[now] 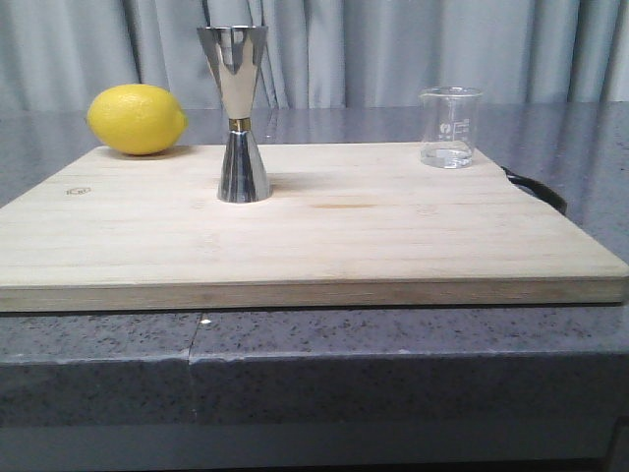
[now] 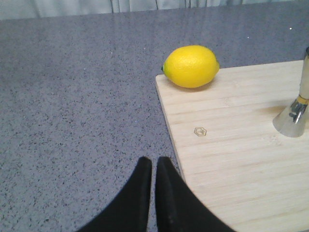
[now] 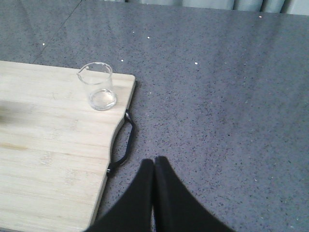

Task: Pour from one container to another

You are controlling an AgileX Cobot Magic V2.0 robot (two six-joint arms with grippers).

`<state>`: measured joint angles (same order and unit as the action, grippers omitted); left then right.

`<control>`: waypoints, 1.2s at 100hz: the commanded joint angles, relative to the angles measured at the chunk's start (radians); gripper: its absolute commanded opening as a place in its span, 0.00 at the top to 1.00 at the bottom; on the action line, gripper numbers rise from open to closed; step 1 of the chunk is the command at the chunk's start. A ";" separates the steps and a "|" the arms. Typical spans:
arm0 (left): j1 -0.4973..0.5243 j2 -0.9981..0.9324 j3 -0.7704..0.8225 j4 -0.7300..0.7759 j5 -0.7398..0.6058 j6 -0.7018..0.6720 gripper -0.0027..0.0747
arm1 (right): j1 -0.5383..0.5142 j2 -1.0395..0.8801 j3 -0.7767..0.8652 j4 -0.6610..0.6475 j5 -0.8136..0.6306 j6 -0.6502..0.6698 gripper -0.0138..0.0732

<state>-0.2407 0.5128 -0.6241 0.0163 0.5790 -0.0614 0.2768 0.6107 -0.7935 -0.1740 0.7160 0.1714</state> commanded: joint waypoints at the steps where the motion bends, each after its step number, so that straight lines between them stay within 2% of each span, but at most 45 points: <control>1: 0.002 0.005 -0.023 -0.008 -0.100 -0.007 0.99 | -0.007 -0.001 -0.024 -0.022 -0.076 0.000 0.93; 53: 0.002 -0.020 0.003 -0.008 -0.117 -0.007 0.99 | -0.007 -0.001 -0.024 -0.020 -0.076 0.000 0.93; 67: 0.063 -0.137 0.119 -0.016 -0.181 -0.007 0.99 | -0.007 -0.001 -0.024 -0.020 -0.076 0.000 0.93; 87: 0.150 -0.361 0.378 -0.010 -0.347 -0.007 0.99 | -0.007 -0.001 -0.024 -0.020 -0.076 0.000 0.93; 105: 0.161 -0.495 0.576 -0.010 -0.496 -0.007 0.99 | -0.007 -0.001 -0.024 -0.020 -0.076 0.000 0.93; 120: 0.161 -0.543 0.654 -0.010 -0.588 -0.007 0.99 | -0.007 -0.001 -0.024 -0.020 -0.076 0.000 0.93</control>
<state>-0.0819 -0.0046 0.0038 0.0096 0.1674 -0.0614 0.2768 0.6107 -0.7935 -0.1740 0.7138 0.1702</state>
